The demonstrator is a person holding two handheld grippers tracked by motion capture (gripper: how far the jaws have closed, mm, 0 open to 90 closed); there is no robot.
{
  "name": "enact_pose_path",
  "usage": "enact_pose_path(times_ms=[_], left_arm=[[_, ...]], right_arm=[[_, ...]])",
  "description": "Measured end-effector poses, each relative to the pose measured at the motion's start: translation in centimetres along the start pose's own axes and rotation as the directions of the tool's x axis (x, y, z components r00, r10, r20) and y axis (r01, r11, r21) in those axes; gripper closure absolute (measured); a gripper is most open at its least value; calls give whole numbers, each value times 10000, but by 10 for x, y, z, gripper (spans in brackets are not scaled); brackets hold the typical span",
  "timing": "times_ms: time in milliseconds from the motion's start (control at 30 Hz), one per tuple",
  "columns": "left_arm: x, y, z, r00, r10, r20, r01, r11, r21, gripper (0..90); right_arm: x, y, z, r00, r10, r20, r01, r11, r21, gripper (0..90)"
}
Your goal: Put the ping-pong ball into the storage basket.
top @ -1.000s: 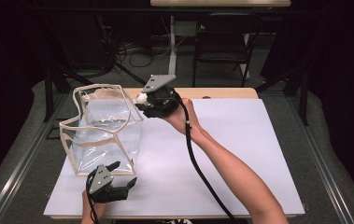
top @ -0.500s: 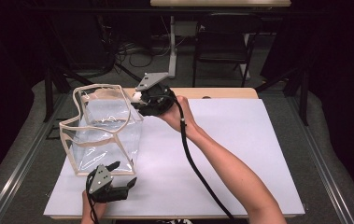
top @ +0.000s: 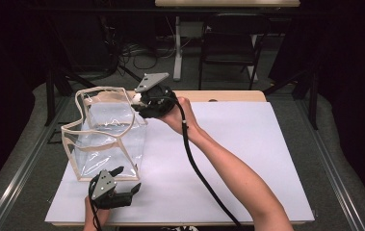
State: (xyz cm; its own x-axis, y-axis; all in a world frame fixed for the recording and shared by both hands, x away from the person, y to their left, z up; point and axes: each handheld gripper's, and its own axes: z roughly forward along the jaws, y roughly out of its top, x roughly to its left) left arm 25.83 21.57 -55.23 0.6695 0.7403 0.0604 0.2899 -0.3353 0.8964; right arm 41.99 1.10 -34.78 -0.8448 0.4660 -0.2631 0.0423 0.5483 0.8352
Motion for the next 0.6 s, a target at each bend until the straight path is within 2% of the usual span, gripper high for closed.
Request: enact_pose_path(times_ms=[600], left_arm=[[0,0,0,10000,-18,14,18,10000,-20,160]], right_arm=[[1,8,10,9999,-127,18,127,9996,266,510]])
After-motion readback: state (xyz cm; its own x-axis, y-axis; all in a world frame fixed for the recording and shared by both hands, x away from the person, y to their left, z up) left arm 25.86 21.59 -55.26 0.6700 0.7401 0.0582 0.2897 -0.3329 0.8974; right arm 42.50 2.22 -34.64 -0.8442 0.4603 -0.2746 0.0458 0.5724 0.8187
